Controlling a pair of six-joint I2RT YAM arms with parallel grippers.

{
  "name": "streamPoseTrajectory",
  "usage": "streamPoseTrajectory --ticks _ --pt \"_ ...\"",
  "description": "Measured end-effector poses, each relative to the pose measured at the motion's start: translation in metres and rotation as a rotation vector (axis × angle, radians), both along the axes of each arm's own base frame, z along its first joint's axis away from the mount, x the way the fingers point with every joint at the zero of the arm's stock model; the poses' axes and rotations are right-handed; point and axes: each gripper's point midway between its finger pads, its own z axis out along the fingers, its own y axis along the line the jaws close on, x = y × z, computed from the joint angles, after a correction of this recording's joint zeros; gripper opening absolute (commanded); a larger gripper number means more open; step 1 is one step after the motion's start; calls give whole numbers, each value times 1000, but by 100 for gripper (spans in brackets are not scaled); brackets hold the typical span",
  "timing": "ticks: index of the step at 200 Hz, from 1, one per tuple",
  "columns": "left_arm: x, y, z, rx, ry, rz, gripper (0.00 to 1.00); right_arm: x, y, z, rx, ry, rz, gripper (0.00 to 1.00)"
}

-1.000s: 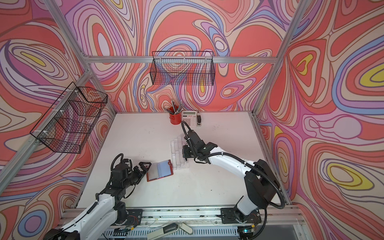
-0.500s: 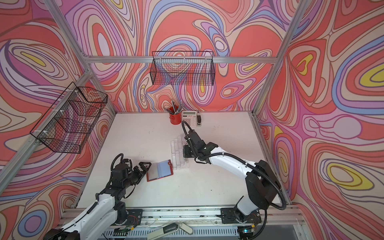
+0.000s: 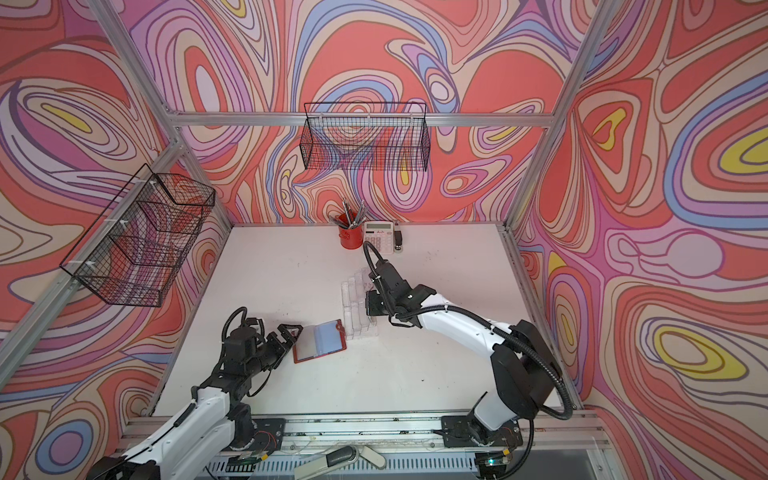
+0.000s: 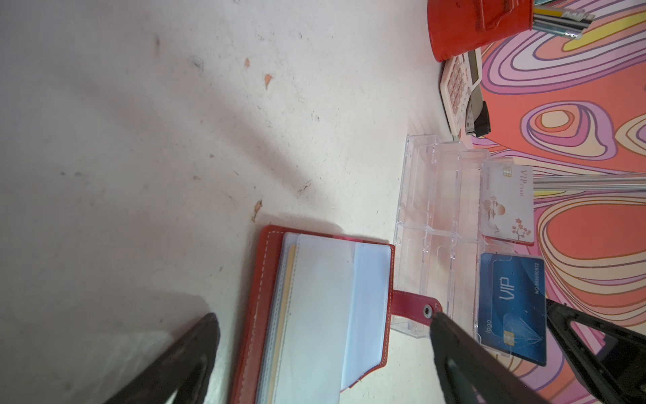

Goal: Put the credit cards into the card holder

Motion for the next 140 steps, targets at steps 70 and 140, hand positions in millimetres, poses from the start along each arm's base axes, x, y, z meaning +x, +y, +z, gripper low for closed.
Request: streamPoseTrajectory --ticks 70,140 --pt "0 0 0 0 1 0 96 0 0 -1 0 3 2 18" --pt "0 0 0 0 0 0 96 -2 3 1 12 7 12 18"
